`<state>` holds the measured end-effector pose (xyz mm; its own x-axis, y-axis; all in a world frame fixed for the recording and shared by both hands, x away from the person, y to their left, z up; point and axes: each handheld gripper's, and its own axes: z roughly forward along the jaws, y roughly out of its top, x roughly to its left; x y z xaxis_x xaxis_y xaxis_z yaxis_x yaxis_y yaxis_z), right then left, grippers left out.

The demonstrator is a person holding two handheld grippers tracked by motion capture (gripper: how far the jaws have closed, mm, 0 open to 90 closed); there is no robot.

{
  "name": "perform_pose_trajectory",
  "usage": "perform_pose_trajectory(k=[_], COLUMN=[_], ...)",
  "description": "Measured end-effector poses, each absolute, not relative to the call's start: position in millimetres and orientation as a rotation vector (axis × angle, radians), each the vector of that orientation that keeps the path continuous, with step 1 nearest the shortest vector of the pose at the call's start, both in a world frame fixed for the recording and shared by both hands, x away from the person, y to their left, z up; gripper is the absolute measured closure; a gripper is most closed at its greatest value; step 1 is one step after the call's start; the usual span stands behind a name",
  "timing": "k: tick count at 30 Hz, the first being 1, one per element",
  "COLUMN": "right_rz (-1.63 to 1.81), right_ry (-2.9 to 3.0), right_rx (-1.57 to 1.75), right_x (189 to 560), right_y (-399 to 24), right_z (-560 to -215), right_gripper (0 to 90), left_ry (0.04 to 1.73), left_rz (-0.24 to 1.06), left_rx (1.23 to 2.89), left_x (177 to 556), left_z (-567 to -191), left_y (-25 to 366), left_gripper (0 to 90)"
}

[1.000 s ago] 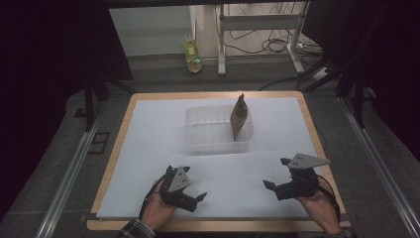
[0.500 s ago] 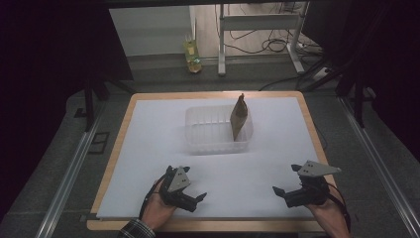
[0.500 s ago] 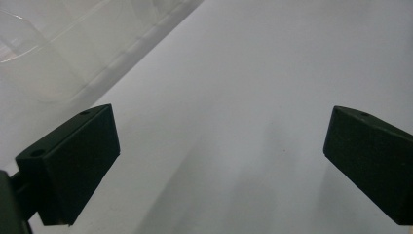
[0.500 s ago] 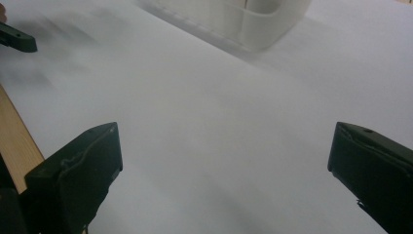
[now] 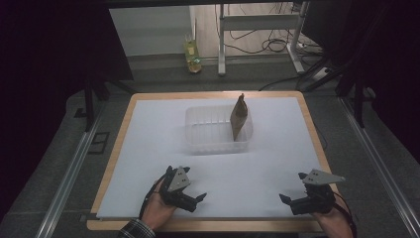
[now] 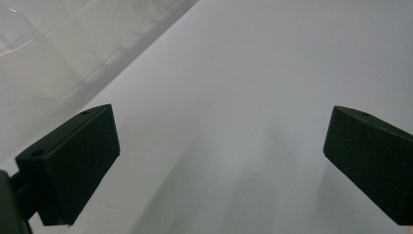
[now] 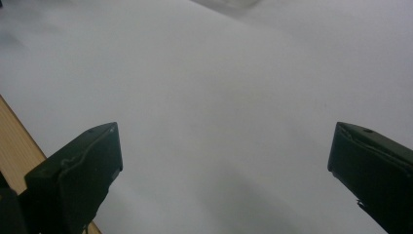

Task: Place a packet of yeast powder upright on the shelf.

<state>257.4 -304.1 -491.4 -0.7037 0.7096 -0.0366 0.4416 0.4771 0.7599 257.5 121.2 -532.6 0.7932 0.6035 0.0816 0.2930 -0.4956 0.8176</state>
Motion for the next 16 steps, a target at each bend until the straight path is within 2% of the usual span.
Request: perform_pose_trajectory(k=[16], right_rz=[0.962], right_ry=[2.439], right_rx=[0.980], right_x=[257.4], right_y=[-303.9], right_z=[-509.8], right_gripper=[0.0], left_ry=[0.661], left_rz=[0.453], left_rx=[2.125], left_x=[259.0], left_z=[-533.4], left_y=[120.0], left_gripper=[0.0])
